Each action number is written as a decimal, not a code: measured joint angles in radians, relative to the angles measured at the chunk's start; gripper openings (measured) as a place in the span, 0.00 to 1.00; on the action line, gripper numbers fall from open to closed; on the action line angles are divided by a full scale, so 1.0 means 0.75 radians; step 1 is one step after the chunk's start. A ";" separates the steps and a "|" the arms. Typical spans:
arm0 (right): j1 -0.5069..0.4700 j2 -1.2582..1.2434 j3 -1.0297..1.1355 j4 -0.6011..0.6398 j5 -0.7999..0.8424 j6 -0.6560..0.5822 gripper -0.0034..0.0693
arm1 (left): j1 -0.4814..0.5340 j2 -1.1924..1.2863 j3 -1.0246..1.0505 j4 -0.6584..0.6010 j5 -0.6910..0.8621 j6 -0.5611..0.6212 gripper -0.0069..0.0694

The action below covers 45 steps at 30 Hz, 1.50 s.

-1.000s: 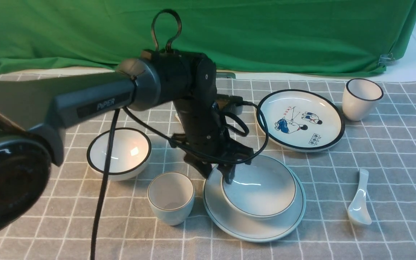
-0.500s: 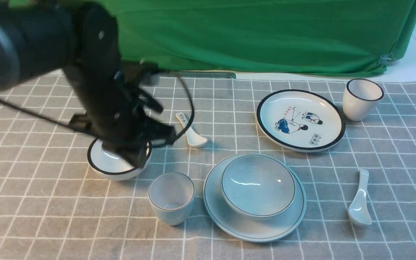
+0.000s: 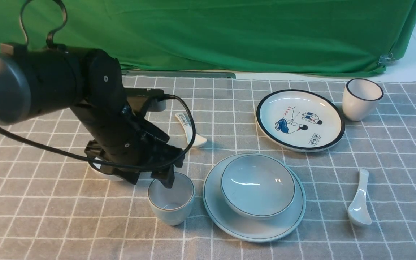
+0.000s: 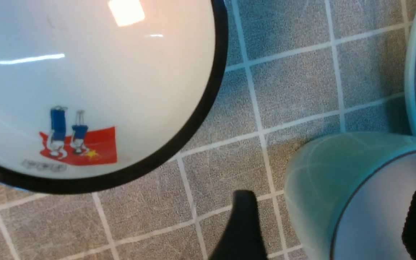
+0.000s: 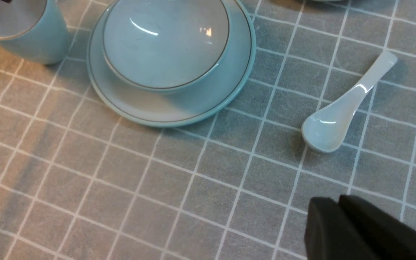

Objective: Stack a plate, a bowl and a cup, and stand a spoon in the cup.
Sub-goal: Use the left arm to grab a blue teacup, then use the left arm to put the blue teacup into the blue rice bowl in the middle

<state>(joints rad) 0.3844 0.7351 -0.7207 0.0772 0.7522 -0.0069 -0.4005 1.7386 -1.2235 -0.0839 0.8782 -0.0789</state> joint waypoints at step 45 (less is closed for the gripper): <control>0.000 0.000 0.000 0.001 0.008 0.009 0.17 | -0.285 0.461 -0.688 -0.056 0.193 -0.024 0.14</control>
<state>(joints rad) 0.3844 0.7351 -0.7207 0.0779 0.7582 0.0000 -0.6146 2.0841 -1.7393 -0.1256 1.0231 -0.0971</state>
